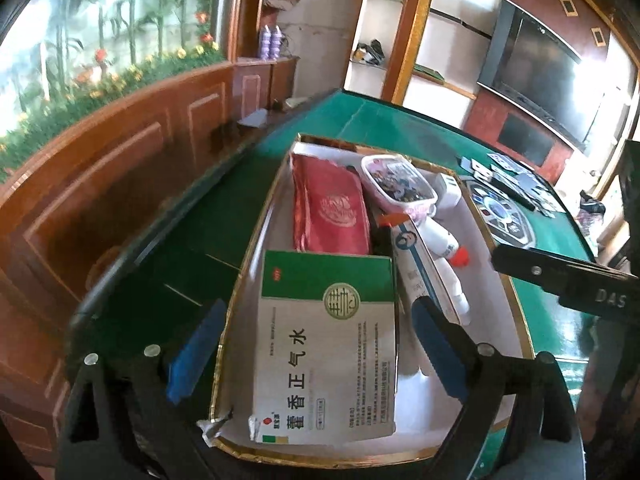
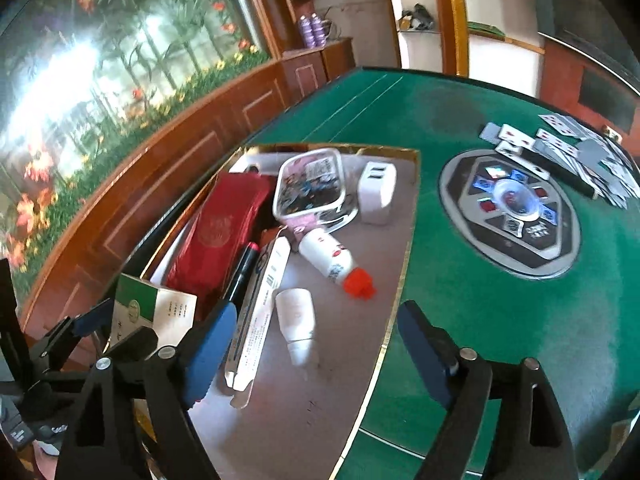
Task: Organize objects
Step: 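Lower the medicine box into the tray and open the left tool, then move the right tool back over the table toward the playing cards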
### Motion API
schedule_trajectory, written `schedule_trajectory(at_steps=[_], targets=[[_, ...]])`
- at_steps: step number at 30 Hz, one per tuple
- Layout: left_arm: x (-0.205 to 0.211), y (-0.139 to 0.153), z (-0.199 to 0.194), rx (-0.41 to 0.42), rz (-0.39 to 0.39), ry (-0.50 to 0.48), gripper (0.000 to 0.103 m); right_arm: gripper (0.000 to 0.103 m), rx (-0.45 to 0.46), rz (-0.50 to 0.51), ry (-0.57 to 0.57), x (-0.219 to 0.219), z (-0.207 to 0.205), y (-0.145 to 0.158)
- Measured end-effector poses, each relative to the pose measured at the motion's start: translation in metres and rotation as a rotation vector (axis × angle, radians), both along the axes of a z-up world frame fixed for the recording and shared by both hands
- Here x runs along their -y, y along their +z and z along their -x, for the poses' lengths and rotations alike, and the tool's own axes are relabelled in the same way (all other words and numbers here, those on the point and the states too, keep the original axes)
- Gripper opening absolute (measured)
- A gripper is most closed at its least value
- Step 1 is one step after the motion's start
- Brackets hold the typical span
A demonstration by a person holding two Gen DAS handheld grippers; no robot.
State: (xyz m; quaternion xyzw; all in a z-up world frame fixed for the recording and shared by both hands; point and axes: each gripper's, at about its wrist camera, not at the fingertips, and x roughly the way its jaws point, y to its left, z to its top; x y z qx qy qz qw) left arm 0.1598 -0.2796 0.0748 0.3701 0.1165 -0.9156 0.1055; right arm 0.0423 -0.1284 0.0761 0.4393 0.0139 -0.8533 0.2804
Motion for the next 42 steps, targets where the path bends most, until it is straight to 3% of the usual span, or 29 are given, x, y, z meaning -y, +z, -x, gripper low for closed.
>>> schedule_trajectory(at_steps=[6,15,25,34,37,42], targets=[[-0.021,0.018,-0.007,-0.027,0.094,0.012,0.096,0.090,-0.014,0.033,-0.059,-0.030,-0.009,0.003],[-0.061,0.032,-0.009,-0.028,0.160,-0.009,0.096,0.092,-0.070,0.037,-0.107,-0.076,-0.030,0.009],[-0.124,0.042,0.000,-0.017,0.287,-0.098,0.097,0.094,-0.080,0.101,-0.188,-0.136,-0.035,0.008],[-0.168,0.037,0.021,0.022,0.322,-0.175,0.097,0.094,-0.074,0.128,-0.285,-0.194,-0.024,0.007],[-0.180,0.034,0.027,0.030,0.311,-0.212,0.097,0.094,-0.107,0.100,-0.322,-0.214,-0.018,0.019],[-0.192,0.031,0.037,0.037,0.275,-0.262,0.097,0.094,-0.203,0.041,-0.412,-0.256,0.011,0.075]])
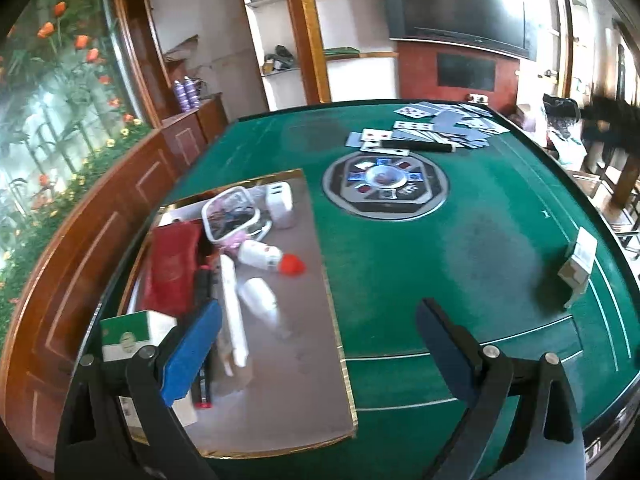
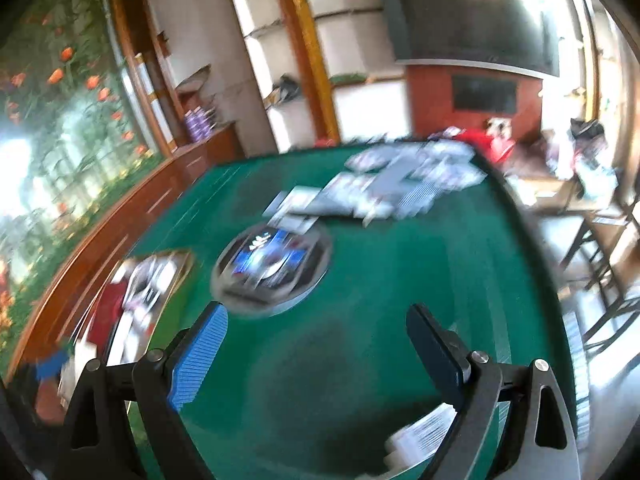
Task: Organize objects
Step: 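Move the right tool back over the table toward the playing cards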
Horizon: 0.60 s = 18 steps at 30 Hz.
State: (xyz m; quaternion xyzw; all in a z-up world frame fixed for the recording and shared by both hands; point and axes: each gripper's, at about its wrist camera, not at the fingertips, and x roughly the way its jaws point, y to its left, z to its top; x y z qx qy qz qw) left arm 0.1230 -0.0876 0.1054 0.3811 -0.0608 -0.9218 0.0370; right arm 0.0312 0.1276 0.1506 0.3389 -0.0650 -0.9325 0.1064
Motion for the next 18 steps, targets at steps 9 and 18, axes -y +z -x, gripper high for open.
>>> schedule_trajectory(at_steps=[9,18], targets=[[0.021,0.002,0.000,0.004,-0.152,-0.034,0.097,0.102,0.085,-0.138,0.025,0.021,0.113,0.004],[0.065,-0.005,0.014,0.021,-0.269,-0.006,0.097,0.098,0.234,-0.153,0.074,0.083,0.242,-0.065]])
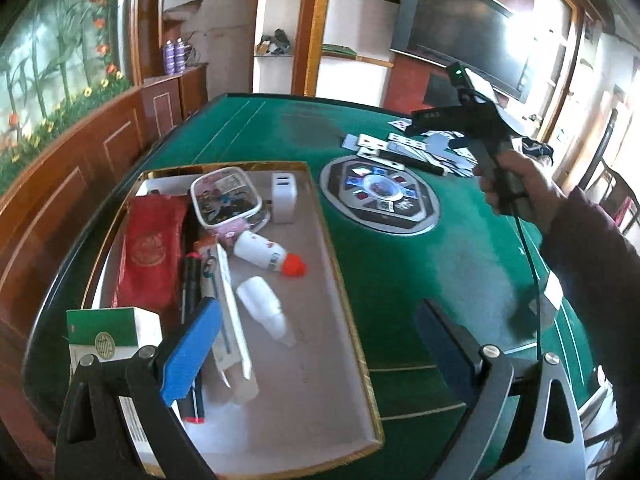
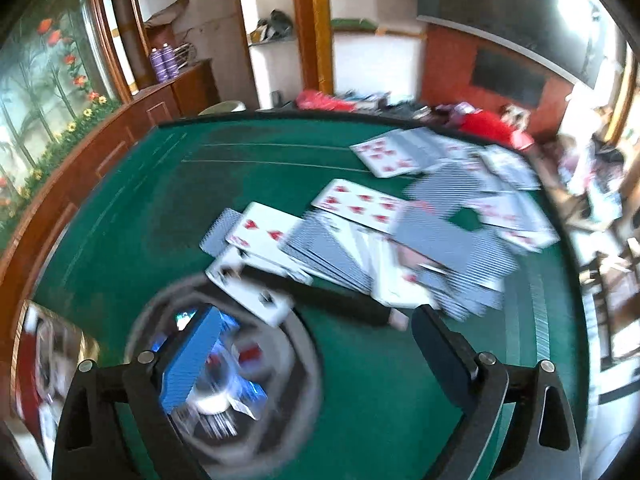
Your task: Organize objects
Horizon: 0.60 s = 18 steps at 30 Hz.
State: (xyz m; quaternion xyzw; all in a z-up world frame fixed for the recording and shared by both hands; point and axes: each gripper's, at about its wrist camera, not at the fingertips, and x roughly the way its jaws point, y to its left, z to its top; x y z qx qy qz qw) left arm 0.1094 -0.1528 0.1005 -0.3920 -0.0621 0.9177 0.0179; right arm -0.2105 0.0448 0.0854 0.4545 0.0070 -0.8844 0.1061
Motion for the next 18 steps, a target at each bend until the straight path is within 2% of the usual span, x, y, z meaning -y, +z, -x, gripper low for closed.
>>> schedule_trajectory(at_steps=[2,5,6,8,9,10,11,12,16,18], targets=[[0.008,-0.004,0.007,0.014,-0.016,0.008,0.097,0.098,0.045,0.019,0.034,0.012,0.022,-0.012],[0.013,-0.011,0.018,0.046,-0.031,0.000,0.097,0.098,0.066,-0.056,0.077,0.031,0.041,-0.032],[0.012,-0.013,0.020,0.051,-0.027,-0.005,0.097,0.095,0.091,-0.089,0.099,0.038,0.044,-0.042],[0.011,-0.015,0.023,0.053,-0.024,-0.010,0.097,0.079,0.131,-0.158,0.126,0.044,0.045,-0.058],[0.010,-0.016,0.023,0.053,-0.028,-0.012,0.097,0.067,0.109,-0.147,0.125,0.041,0.041,-0.058],[0.008,-0.017,0.024,0.054,-0.036,-0.017,0.097,0.040,0.126,-0.126,0.111,0.037,0.040,-0.058],[0.007,-0.018,0.025,0.058,-0.044,-0.022,0.097,0.032,0.146,-0.084,0.095,0.030,0.038,-0.056],[0.006,-0.019,0.024,0.063,-0.051,-0.028,0.097,0.018,0.156,-0.091,0.080,0.026,0.035,-0.054],[-0.001,-0.020,0.017,0.066,-0.057,-0.058,0.097,0.016,0.184,-0.106,0.080,0.013,0.001,-0.052],[-0.002,-0.018,0.011,0.061,-0.065,-0.066,0.097,0.016,0.211,-0.068,0.103,0.006,-0.024,-0.051]])
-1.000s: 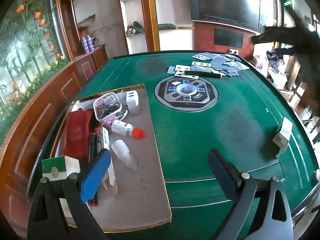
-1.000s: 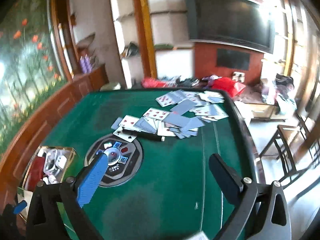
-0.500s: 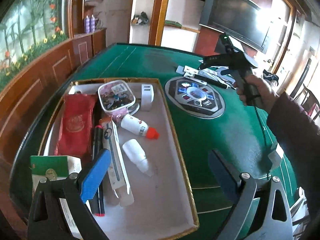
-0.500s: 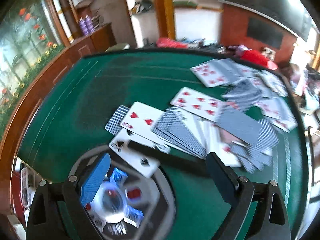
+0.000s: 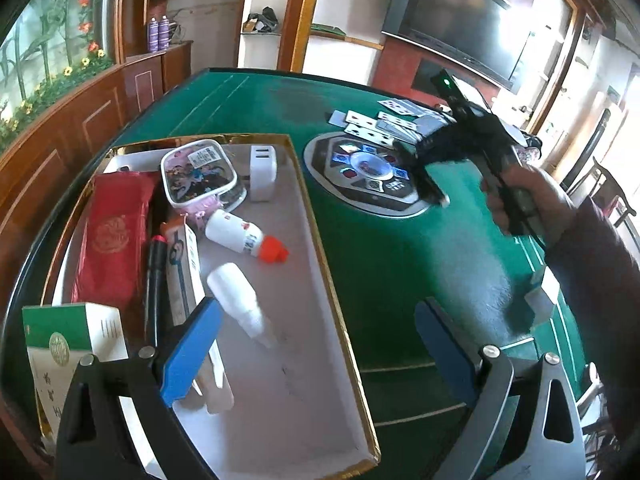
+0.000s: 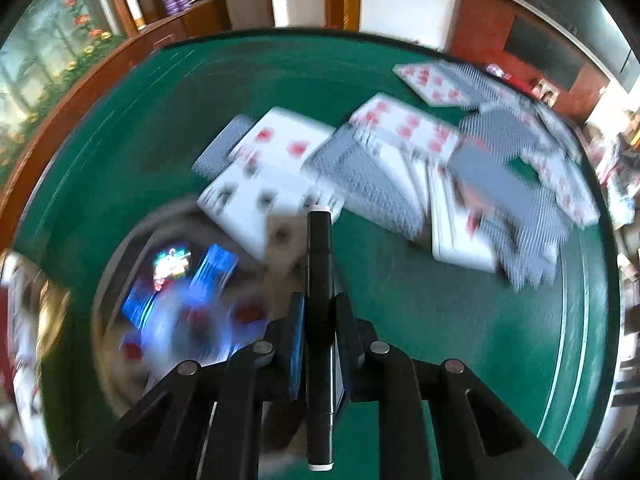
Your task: Organize objects
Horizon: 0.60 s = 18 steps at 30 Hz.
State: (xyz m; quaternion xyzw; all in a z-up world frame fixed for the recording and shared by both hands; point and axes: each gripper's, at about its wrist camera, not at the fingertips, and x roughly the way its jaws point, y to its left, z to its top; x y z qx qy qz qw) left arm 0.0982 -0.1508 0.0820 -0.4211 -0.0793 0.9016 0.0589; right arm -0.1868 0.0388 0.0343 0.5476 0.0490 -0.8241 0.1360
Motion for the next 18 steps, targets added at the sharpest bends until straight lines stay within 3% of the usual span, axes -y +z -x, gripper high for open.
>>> schedule_trajectory(at_steps=[9,11,12,16,18], targets=[[-0.015,0.006,-0.023,-0.012,-0.034,-0.022,0.097,0.017,0.106,0.054,0.150,0.005,-0.143,0.006],[-0.026,0.003,-0.024,0.005,-0.034,-0.041,0.097,0.020,0.036,0.087,0.118,-0.011,-0.168,0.023],[-0.033,0.002,-0.025,0.016,-0.033,-0.053,0.097,0.031,-0.030,0.088,0.084,-0.022,-0.179,0.035],[-0.063,0.000,-0.024,0.031,-0.031,-0.107,0.097,0.100,-0.342,0.114,-0.091,-0.081,-0.232,0.095],[-0.078,-0.001,-0.020,0.041,-0.030,-0.127,0.097,0.103,-0.485,0.170,-0.189,-0.112,-0.253,0.113]])
